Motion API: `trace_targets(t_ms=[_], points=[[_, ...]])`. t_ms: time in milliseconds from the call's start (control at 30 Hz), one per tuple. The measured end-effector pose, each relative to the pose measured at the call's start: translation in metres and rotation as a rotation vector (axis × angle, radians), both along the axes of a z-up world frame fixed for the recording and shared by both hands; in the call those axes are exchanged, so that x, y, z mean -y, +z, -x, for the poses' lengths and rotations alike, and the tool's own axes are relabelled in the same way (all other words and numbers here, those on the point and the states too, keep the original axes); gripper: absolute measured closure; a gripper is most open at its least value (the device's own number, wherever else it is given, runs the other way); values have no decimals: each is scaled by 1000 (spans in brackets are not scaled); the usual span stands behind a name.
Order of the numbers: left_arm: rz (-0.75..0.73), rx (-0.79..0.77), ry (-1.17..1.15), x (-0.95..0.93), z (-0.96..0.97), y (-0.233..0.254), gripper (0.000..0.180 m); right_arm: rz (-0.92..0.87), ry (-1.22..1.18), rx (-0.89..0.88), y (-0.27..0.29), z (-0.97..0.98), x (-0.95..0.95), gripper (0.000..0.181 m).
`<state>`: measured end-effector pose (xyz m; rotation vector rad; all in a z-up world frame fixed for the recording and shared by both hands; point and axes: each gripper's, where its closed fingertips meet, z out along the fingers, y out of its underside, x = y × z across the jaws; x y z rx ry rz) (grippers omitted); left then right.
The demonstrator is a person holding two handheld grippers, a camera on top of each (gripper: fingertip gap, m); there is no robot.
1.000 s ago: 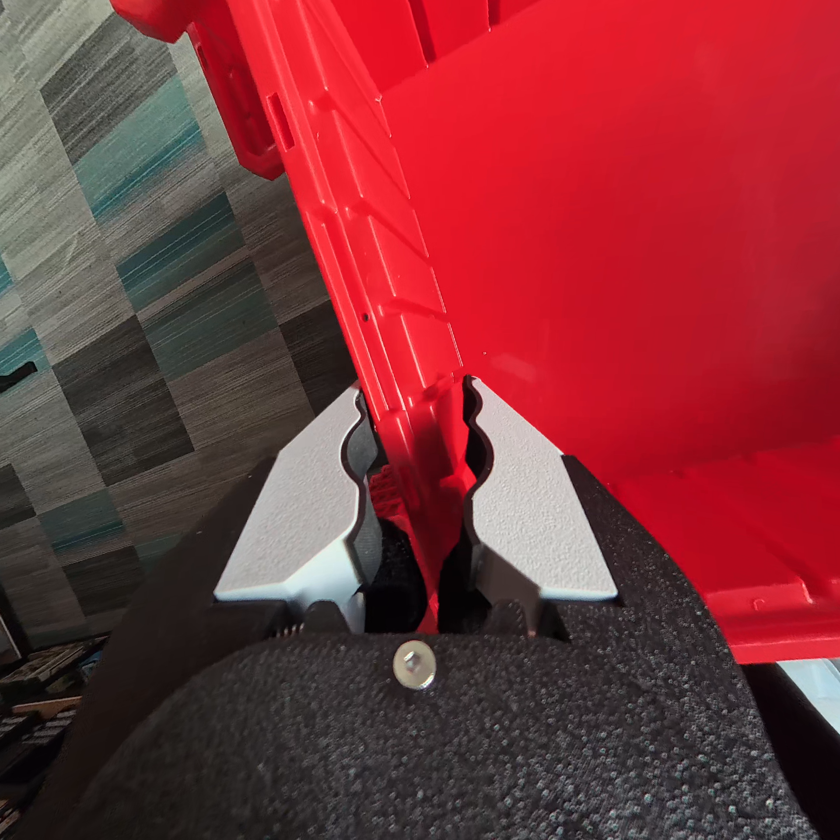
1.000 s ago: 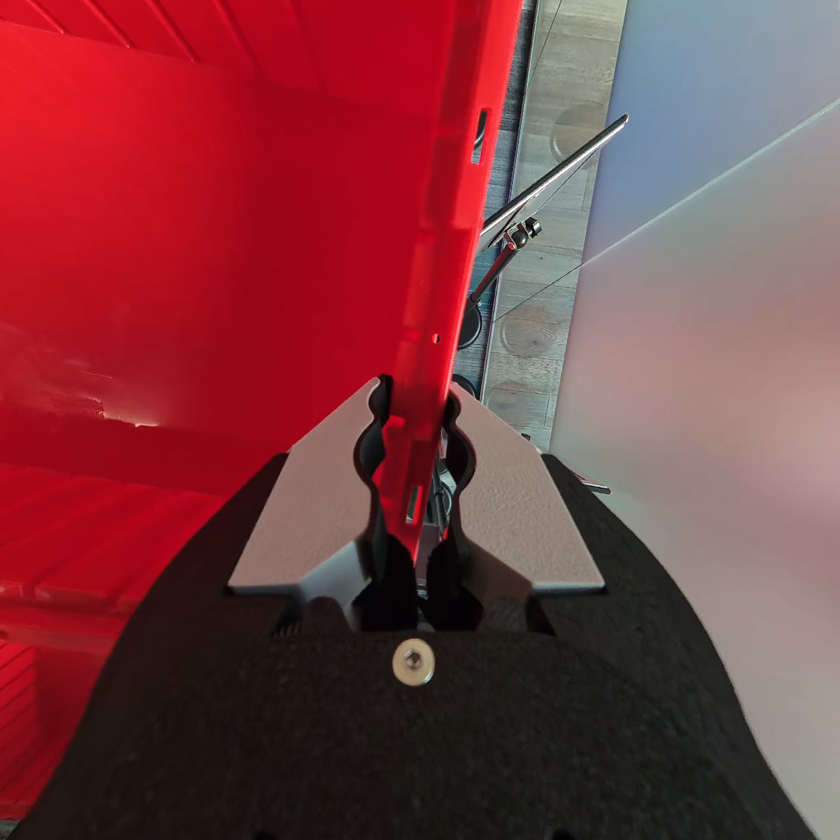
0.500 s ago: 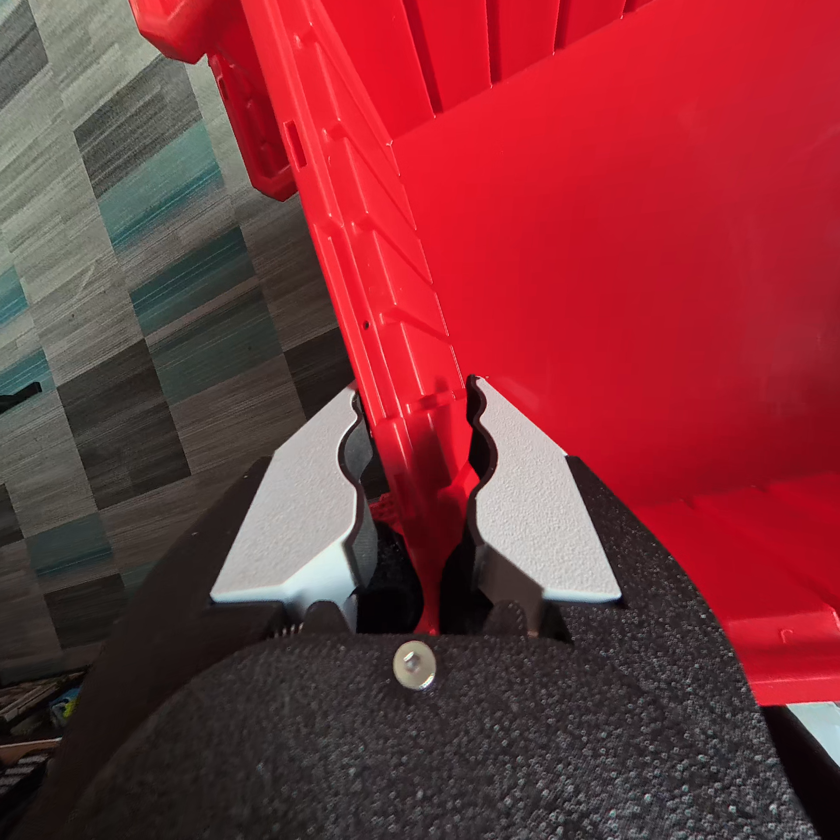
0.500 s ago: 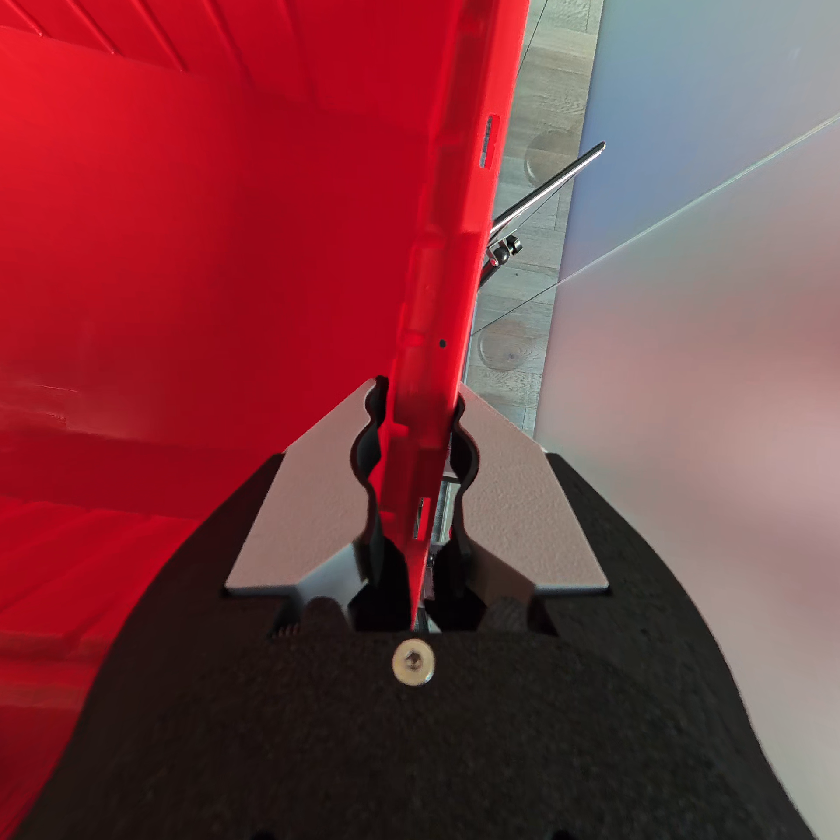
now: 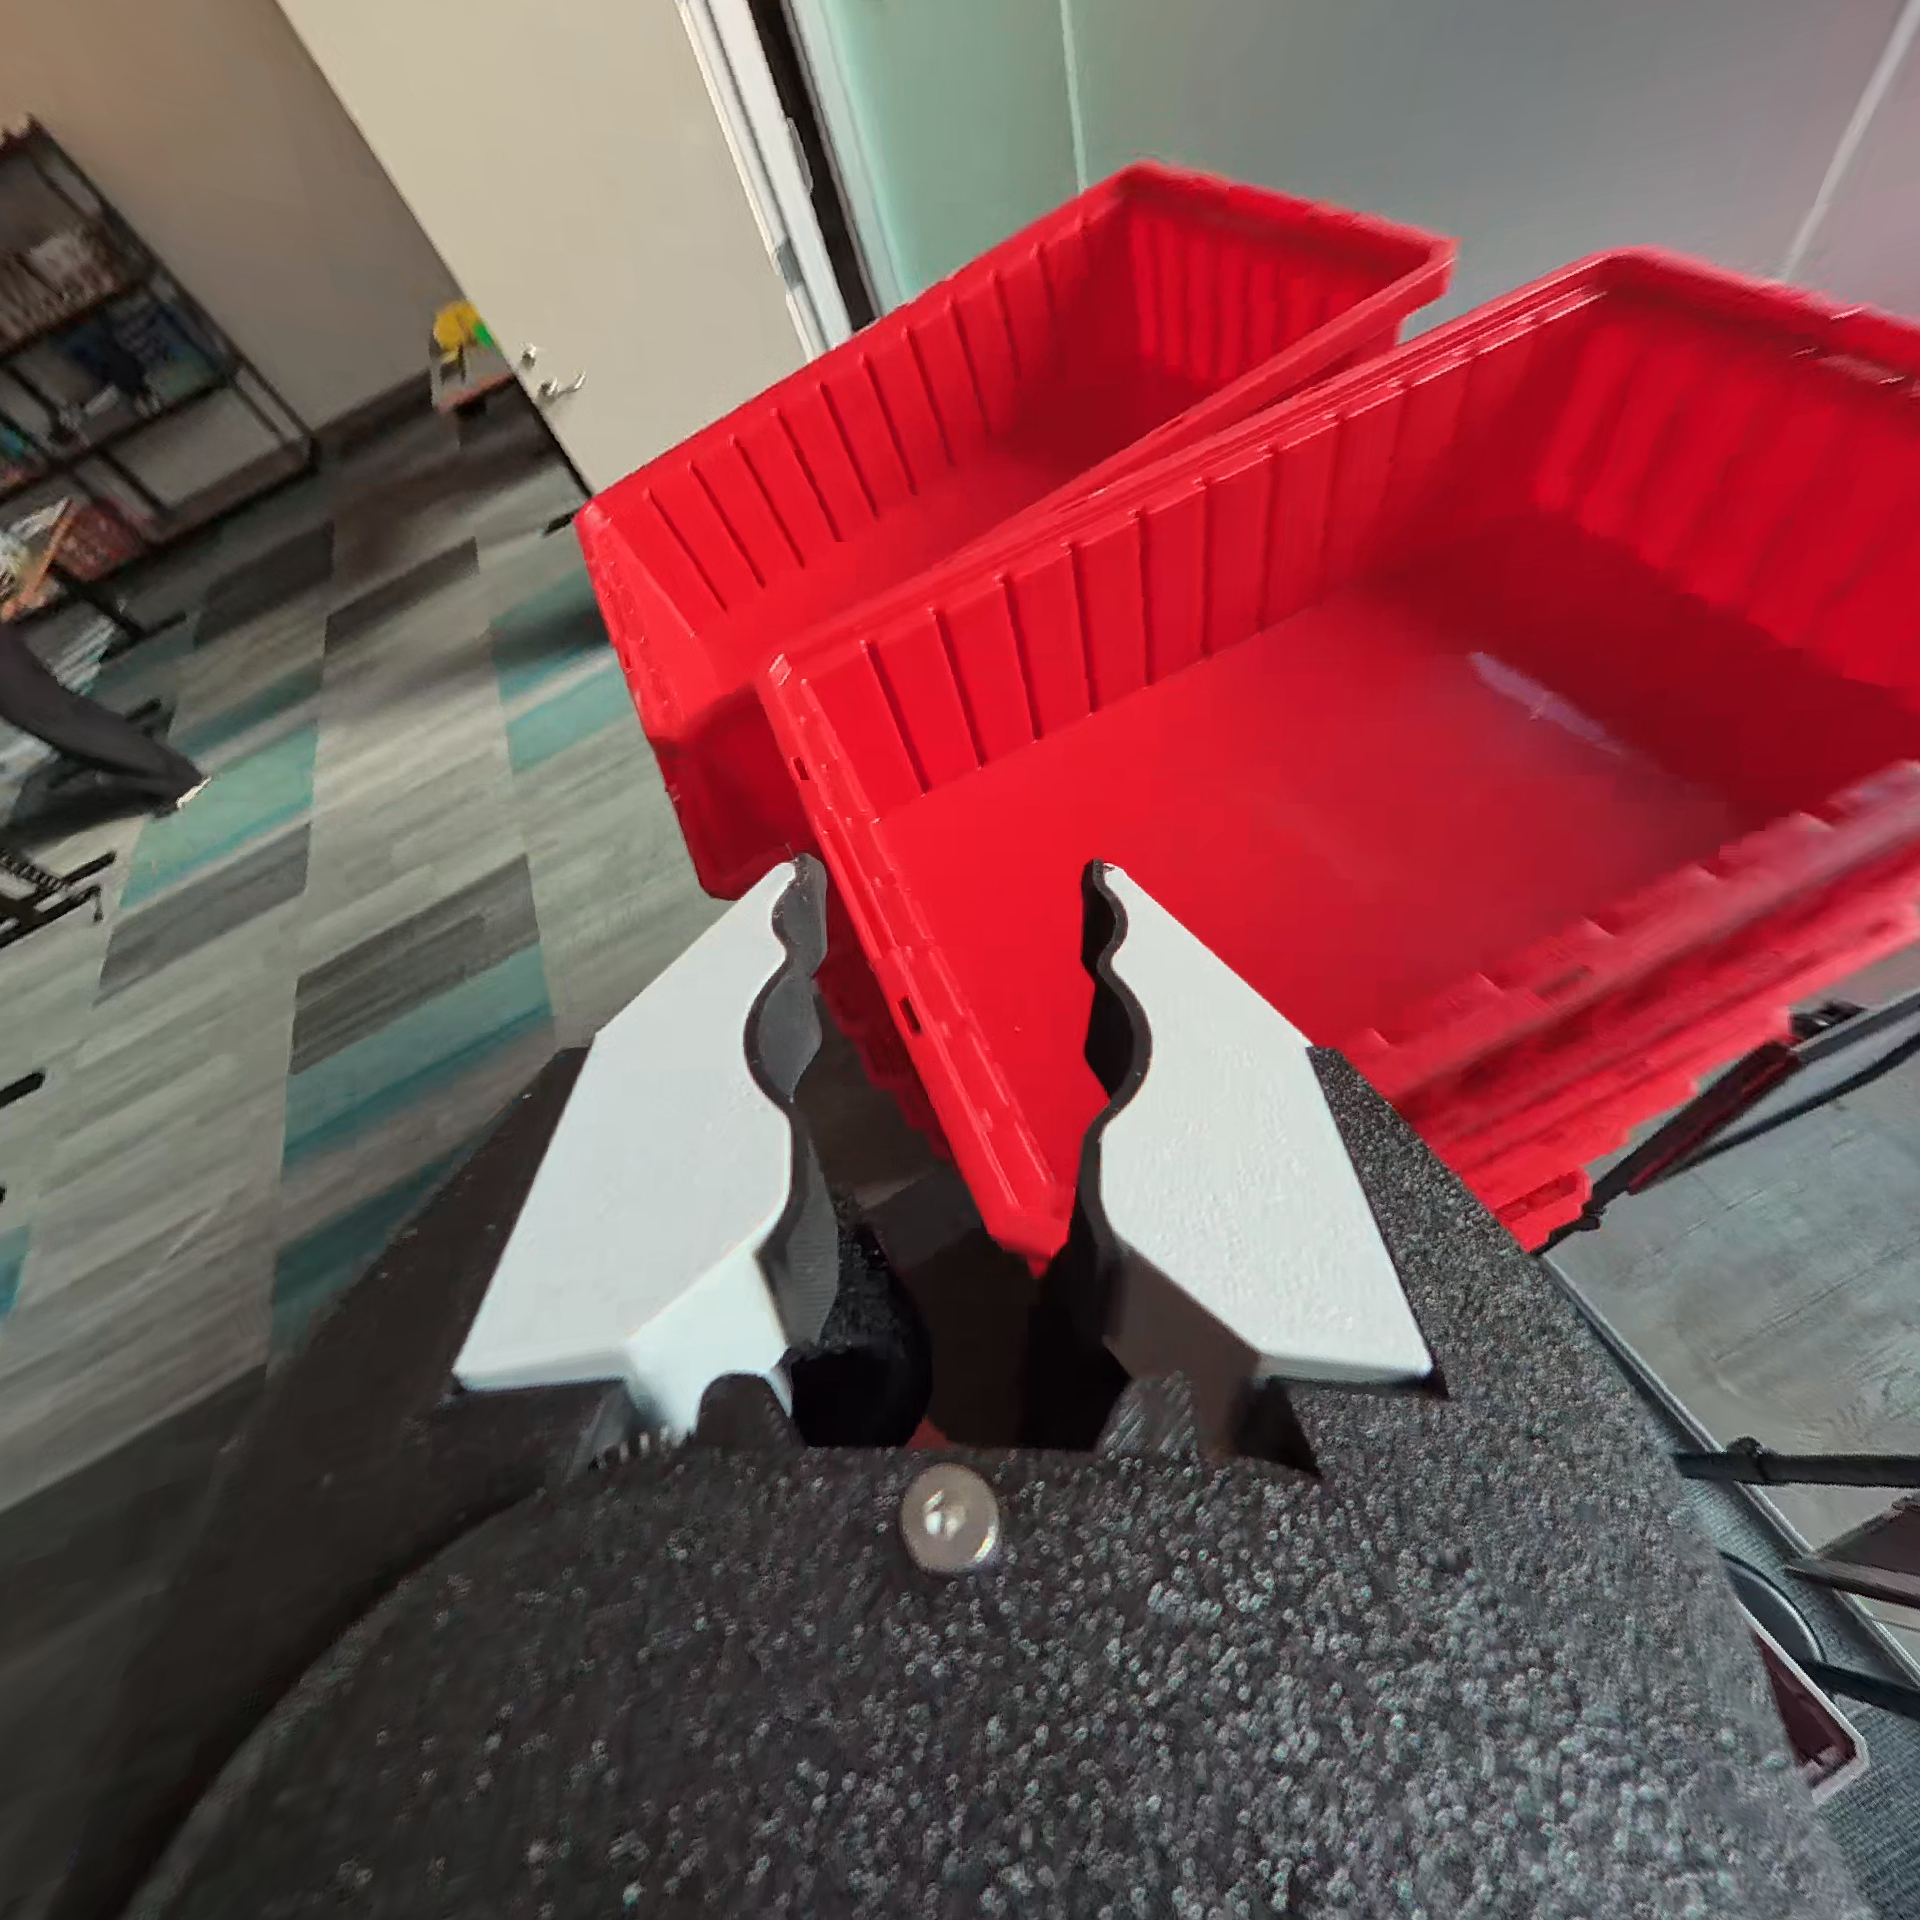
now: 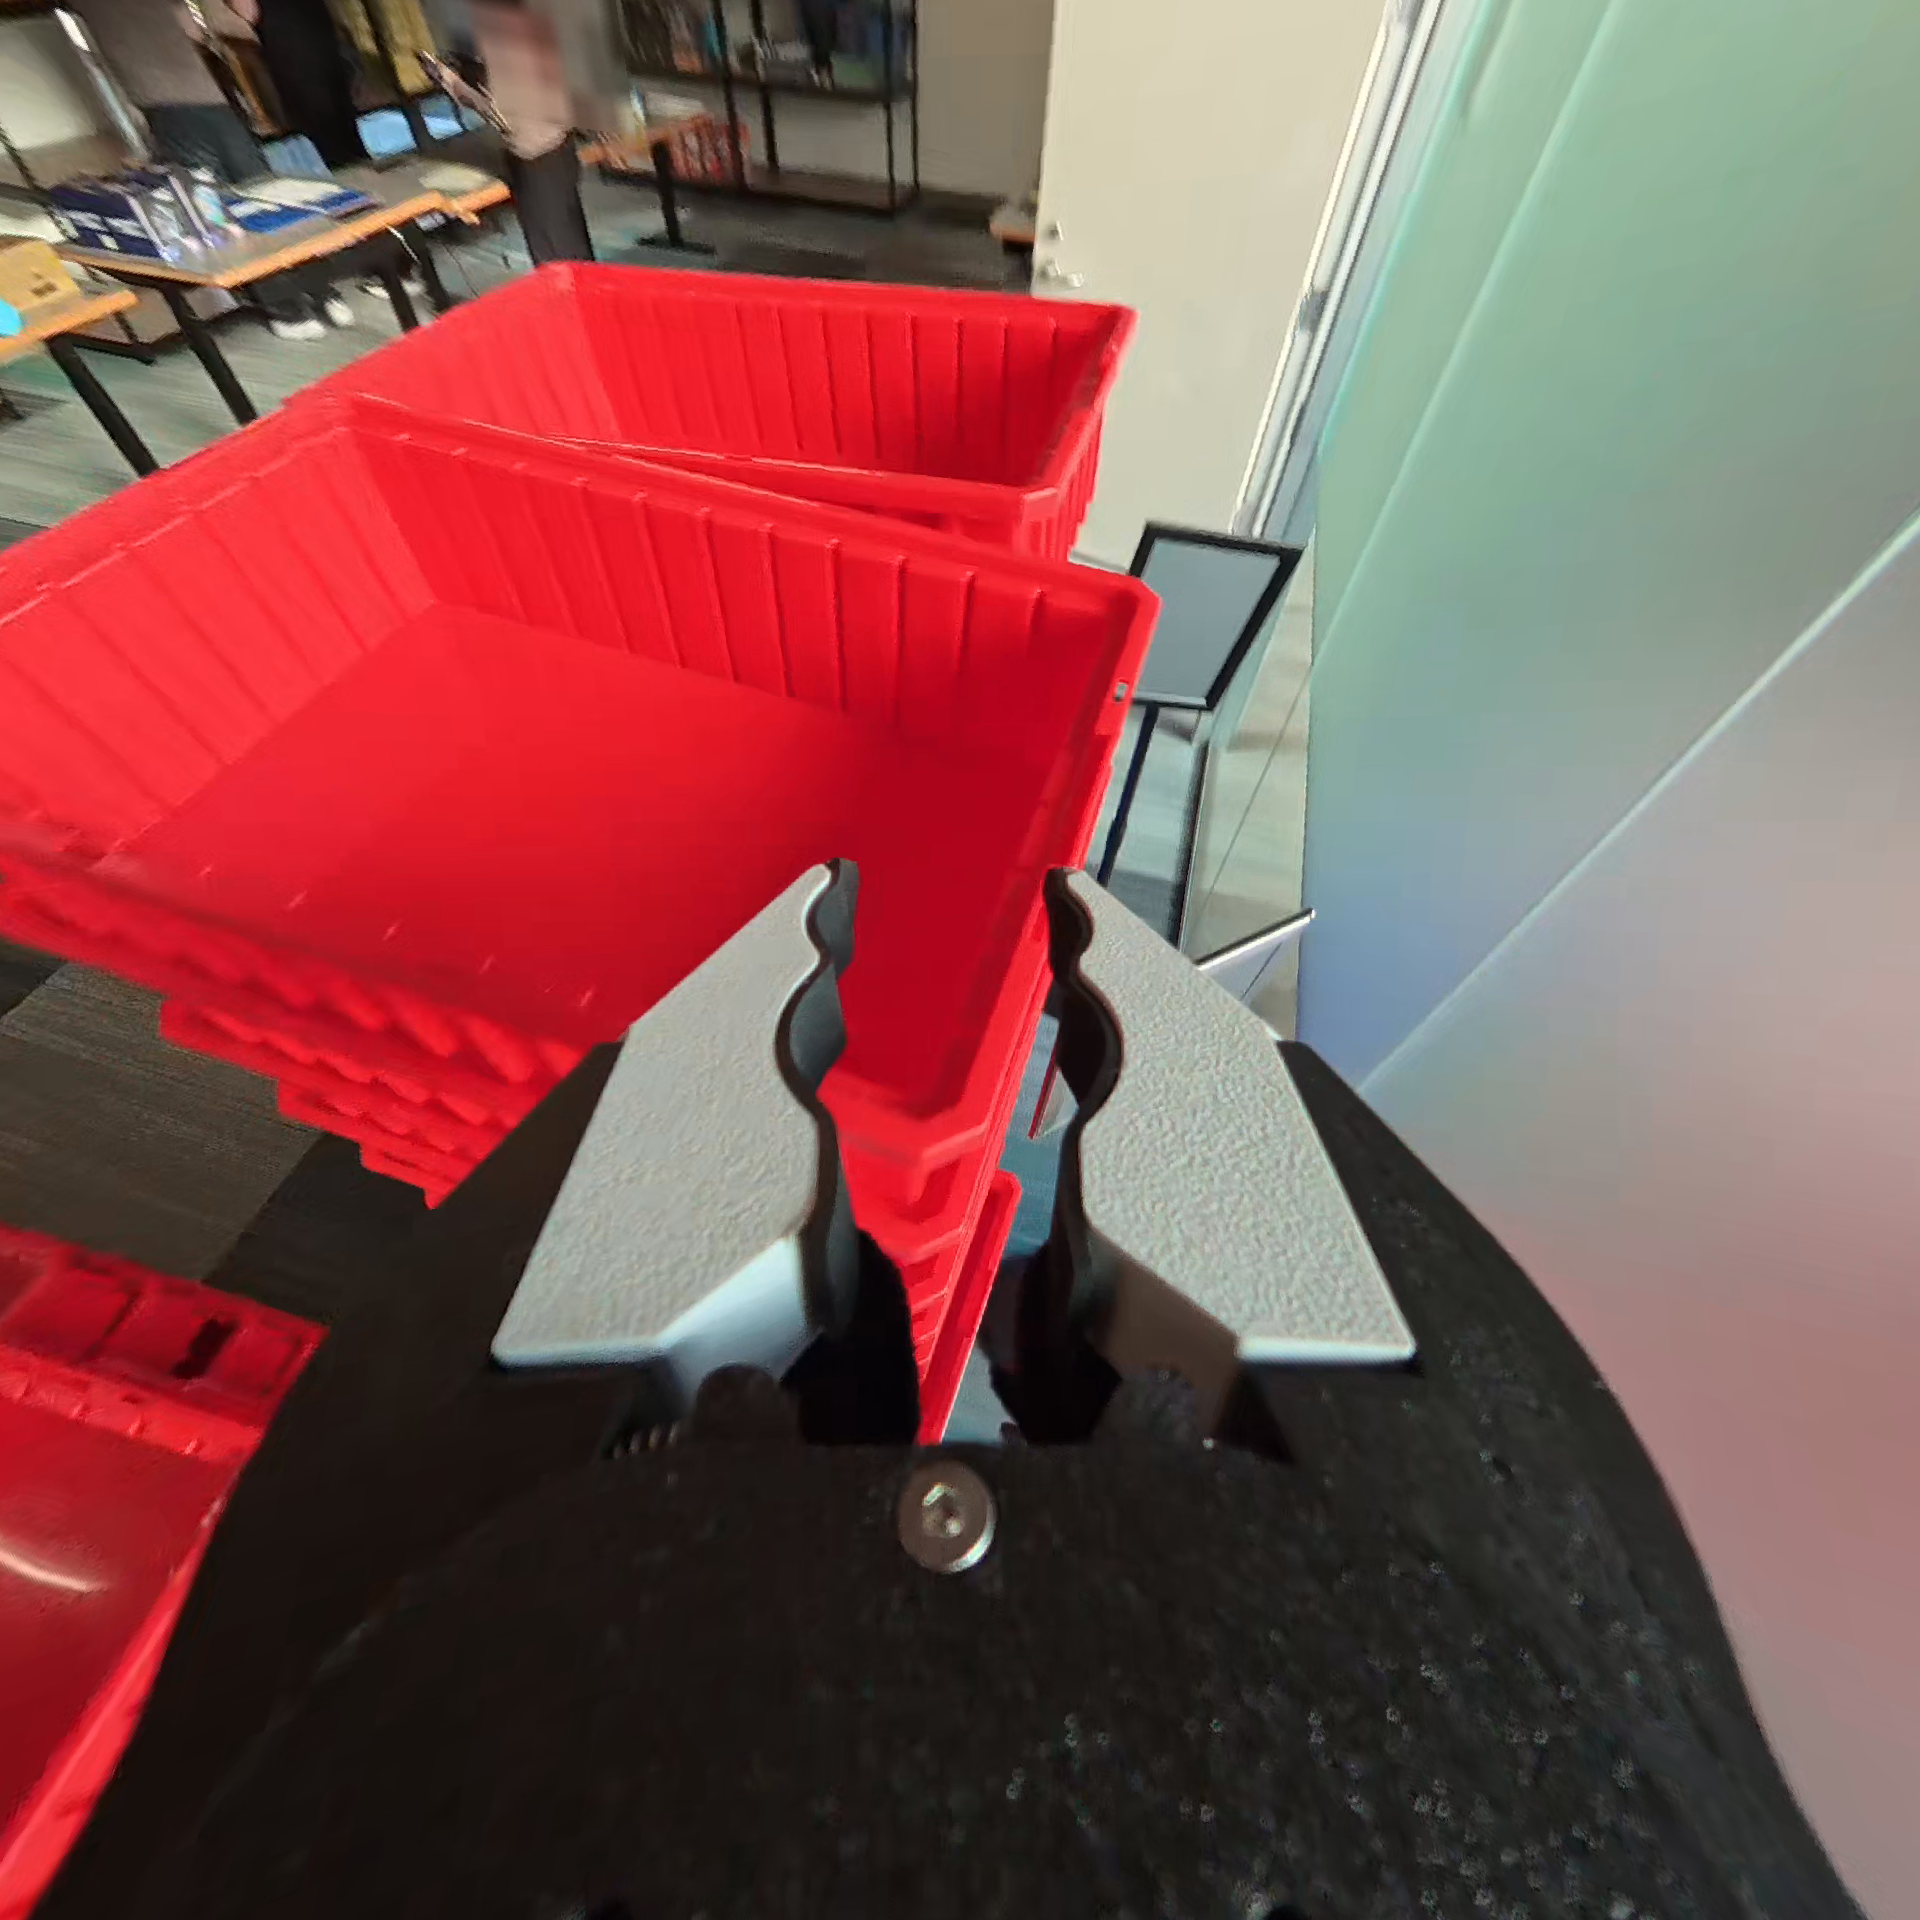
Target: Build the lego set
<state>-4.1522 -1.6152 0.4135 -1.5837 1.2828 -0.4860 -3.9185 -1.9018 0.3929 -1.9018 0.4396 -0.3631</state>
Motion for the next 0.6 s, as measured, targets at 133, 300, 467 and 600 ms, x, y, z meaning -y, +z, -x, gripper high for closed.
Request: trace_targets(t_ms=[133, 300, 467, 600], points=[[-12, 162, -245, 85, 77, -14, 135, -118, 85, 172, -15, 98, 78, 146], [8, 231, -533, 204, 198, -95, 141, -238, 106, 132, -97, 238, 195, 146], [148, 193, -694, 295, 309, -183, 140, -325, -54, 87, -218, 359, 313, 139], [266, 199, -730, 336, 375, -233, 140, -386, -268, 58, -323, 437, 380, 134]])
